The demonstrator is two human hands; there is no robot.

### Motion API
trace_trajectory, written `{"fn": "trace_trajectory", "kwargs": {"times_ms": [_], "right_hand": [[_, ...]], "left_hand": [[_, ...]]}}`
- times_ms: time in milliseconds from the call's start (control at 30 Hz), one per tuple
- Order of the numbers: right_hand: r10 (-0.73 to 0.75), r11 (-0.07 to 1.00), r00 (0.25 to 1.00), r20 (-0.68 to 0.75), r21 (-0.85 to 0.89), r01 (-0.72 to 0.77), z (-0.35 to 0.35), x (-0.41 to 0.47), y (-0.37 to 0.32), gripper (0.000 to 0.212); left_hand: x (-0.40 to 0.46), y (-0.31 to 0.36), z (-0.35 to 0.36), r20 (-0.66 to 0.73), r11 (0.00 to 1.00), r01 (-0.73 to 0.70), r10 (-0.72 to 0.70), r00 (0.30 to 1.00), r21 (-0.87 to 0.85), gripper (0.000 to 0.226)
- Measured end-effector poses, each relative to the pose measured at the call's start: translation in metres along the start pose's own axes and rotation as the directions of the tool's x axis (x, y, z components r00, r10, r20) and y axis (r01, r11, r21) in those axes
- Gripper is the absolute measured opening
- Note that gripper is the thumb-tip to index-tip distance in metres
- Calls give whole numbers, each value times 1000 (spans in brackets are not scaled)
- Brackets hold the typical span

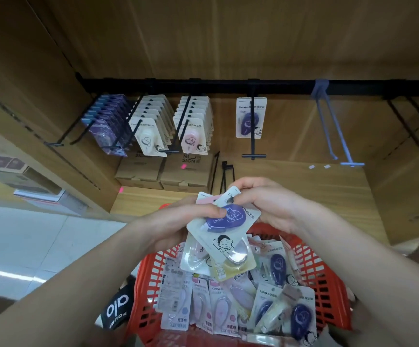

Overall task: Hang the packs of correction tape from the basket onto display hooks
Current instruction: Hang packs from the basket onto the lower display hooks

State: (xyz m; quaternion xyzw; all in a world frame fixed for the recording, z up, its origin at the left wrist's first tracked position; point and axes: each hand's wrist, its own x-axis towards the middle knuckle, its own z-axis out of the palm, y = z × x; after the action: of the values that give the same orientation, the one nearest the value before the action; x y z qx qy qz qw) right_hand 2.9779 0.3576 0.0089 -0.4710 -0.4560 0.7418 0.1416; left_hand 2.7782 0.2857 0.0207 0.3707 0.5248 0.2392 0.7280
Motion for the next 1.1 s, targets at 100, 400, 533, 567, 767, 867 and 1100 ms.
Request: {"fn": "trace_trajectory", "kwargs": {"times_ms": [100, 400, 533, 567, 767, 867, 1100], "right_hand": [[-33, 995, 998, -58, -98, 27, 2, 1, 2, 21], [-103, 993, 933, -344, -84, 79, 3, -1, 3, 24], [-74, 991, 926, -370, -129, 28, -4, -10, 7, 39], [-33, 992, 948, -316, -127, -8, -5, -15, 9, 44], [-33, 994, 987, -156, -107, 16, 2, -27, 28, 45], [11, 1000, 989, -145, 3, -10, -3, -30, 27, 49], [20, 952, 999, -39, 307, -7, -7, -41, 38, 34]], "left_hand": [[5, -3, 5, 10, 998, 58, -58, 998, -3, 46], [21, -5, 12, -69, 996, 31, -37, 997, -86, 44], [29, -6, 9, -177, 988, -26, -1, 984, -149, 46], [30, -5, 8, -229, 984, -53, 13, 973, -169, 44], [39, -2, 13, -331, 971, -111, 36, 943, -211, 42], [42, -3, 17, -315, 967, -93, 14, 949, -238, 40], [49, -4, 23, -332, 936, -70, -51, 942, -344, 42]]}}
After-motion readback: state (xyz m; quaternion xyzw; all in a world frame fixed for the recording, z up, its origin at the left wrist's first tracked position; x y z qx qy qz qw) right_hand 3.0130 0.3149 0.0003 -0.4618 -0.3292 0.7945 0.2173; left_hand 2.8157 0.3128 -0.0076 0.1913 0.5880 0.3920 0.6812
